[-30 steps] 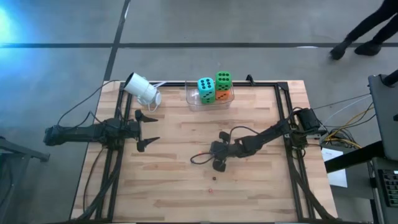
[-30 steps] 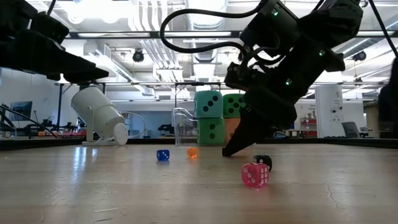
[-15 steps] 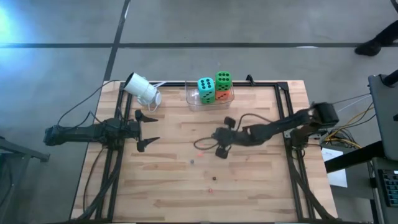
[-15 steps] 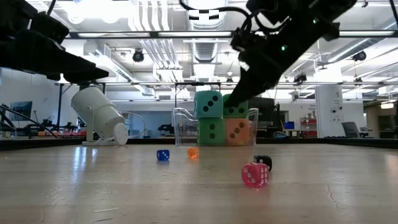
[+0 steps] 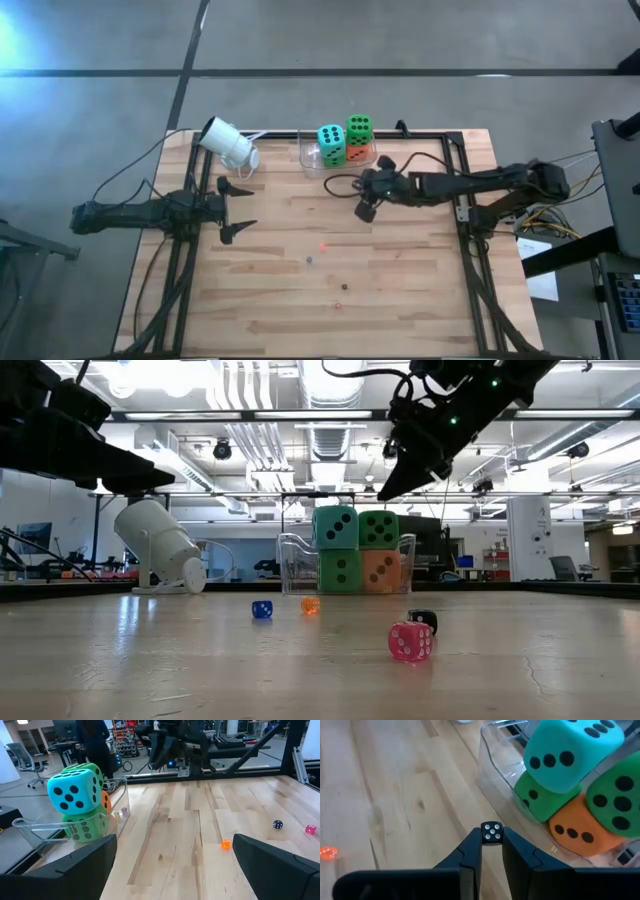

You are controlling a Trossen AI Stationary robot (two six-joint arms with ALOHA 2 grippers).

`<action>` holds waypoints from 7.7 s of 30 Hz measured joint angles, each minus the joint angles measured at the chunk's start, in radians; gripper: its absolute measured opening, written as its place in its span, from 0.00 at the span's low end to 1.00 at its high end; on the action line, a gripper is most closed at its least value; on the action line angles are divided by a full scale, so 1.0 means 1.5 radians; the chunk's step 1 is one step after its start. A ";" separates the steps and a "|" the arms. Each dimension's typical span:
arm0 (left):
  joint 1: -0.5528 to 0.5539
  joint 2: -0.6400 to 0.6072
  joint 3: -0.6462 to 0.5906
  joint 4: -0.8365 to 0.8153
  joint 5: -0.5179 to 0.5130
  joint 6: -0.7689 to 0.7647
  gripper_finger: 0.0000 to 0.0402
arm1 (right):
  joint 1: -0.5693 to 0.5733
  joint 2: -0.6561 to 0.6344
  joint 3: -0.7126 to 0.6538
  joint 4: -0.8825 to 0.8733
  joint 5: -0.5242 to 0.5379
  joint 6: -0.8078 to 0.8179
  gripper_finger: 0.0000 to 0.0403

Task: Pick & Place Dice
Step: Put the top small black dice into the transparent bin, then put the small blue dice into the transparent bin

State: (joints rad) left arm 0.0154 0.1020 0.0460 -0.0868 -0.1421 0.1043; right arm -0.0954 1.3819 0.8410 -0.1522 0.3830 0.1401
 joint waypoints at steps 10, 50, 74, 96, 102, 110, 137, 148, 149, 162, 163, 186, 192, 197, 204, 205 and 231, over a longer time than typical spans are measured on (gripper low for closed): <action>0.000 0.000 0.000 0.000 0.000 -0.021 1.00 | 0.000 -0.008 0.000 0.004 0.000 -0.004 0.13; 0.000 0.000 -0.002 0.008 0.053 -0.068 0.25 | -0.094 -0.008 0.000 0.055 -0.064 0.027 0.13; 0.000 0.000 0.000 0.002 0.035 -0.080 0.06 | -0.246 0.089 0.015 0.053 -0.122 -0.028 0.28; 0.000 0.000 -0.001 0.003 0.035 -0.088 0.06 | -0.246 0.087 0.098 -0.121 -0.116 -0.018 0.45; 0.000 0.000 -0.001 0.003 0.035 -0.088 0.06 | -0.247 0.087 0.099 -0.143 -0.114 -0.003 0.44; 0.000 0.000 -0.001 0.005 0.035 -0.088 0.06 | -0.247 0.087 0.097 -0.147 -0.093 -0.001 0.44; 0.000 0.000 -0.001 0.005 0.036 -0.115 0.06 | -0.241 0.067 0.115 -0.173 -0.116 0.017 0.41; 0.000 0.000 -0.001 0.034 0.038 -0.177 0.06 | -0.101 -0.016 0.088 -0.171 -0.107 0.014 0.42; 0.000 0.000 0.000 0.049 0.038 -0.177 0.06 | -0.083 -0.018 0.086 -0.171 -0.096 0.014 0.42; -0.003 0.102 0.102 0.057 0.038 -0.119 0.06 | 0.128 -0.065 0.043 -0.169 0.082 0.060 0.41; -0.004 0.124 0.112 0.054 0.037 -0.119 0.06 | 0.138 -0.068 0.038 -0.168 0.086 0.063 0.40; -0.186 0.639 0.339 0.039 -0.050 -0.032 0.06 | 0.226 -0.070 -0.085 -0.014 0.023 0.025 0.36; -0.195 0.720 0.365 0.038 -0.050 -0.055 0.06 | 0.238 -0.070 -0.086 -0.009 0.024 0.011 0.34; -0.195 0.772 0.402 0.040 -0.050 -0.057 0.08 | 0.248 -0.070 -0.086 -0.009 0.024 0.011 0.35; -0.200 0.837 0.446 0.042 -0.050 -0.028 0.24 | 0.250 -0.070 -0.086 -0.009 0.024 0.017 0.33; -0.202 0.848 0.449 0.042 -0.050 -0.011 0.26 | 0.250 -0.070 -0.086 -0.009 0.024 0.017 0.33; -0.210 1.089 0.543 0.018 0.020 0.115 0.30 | 0.250 -0.070 -0.087 0.024 0.024 -0.021 0.32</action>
State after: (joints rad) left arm -0.2991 1.7355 0.8608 -0.0598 -0.1116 0.2774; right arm 0.2794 1.2766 0.7101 -0.1165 0.4194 0.1079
